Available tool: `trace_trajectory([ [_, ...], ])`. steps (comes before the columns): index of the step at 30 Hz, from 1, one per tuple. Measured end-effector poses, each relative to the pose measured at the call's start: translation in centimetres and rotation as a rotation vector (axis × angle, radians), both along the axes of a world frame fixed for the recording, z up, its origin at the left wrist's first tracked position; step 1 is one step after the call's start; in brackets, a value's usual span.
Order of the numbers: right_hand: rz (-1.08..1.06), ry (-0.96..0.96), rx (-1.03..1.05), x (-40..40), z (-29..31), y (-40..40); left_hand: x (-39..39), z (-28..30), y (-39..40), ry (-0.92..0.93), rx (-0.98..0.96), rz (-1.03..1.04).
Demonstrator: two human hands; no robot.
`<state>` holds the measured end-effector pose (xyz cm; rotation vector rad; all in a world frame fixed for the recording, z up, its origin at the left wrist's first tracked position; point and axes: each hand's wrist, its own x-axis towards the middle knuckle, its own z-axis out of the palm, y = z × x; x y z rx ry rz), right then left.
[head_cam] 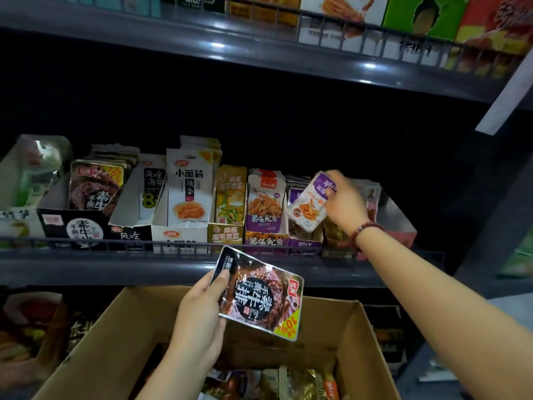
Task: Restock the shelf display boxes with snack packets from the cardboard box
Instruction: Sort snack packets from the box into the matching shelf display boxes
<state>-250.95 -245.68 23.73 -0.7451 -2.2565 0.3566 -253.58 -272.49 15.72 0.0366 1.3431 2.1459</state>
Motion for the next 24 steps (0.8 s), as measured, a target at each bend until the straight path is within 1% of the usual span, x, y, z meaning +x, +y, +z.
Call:
trace_trajectory([
  [4,0.001,-0.129,0.098,-1.7,-0.1,0.9,0.0,-0.1,0.0,0.001,0.008,-0.017],
  [9,-0.125,-0.147,0.172,-2.3,0.5,1.5,-0.1,0.0,0.1,-0.013,0.016,-0.03],
  [11,-0.113,-0.164,0.132,-2.6,0.1,1.5,-0.2,0.0,0.0,-0.013,0.015,-0.026],
  [14,0.006,-0.246,0.095,-3.3,-1.1,1.7,-0.3,0.0,0.0,-0.027,0.015,-0.024],
  [16,0.054,-0.259,0.04,-3.8,-2.0,1.9,-0.3,0.0,0.0,-0.033,0.011,-0.031],
  [19,0.047,-0.268,-0.003,-4.6,-3.0,2.0,-0.3,0.0,0.0,-0.035,0.006,-0.033],
  [21,0.022,-0.203,-0.025,-4.8,-3.4,2.0,-0.4,0.0,0.0,-0.052,0.009,-0.033],
  [24,0.039,-0.119,-0.075,-4.7,-3.9,2.1,-0.4,0.1,-0.1,-0.066,0.023,-0.042],
])
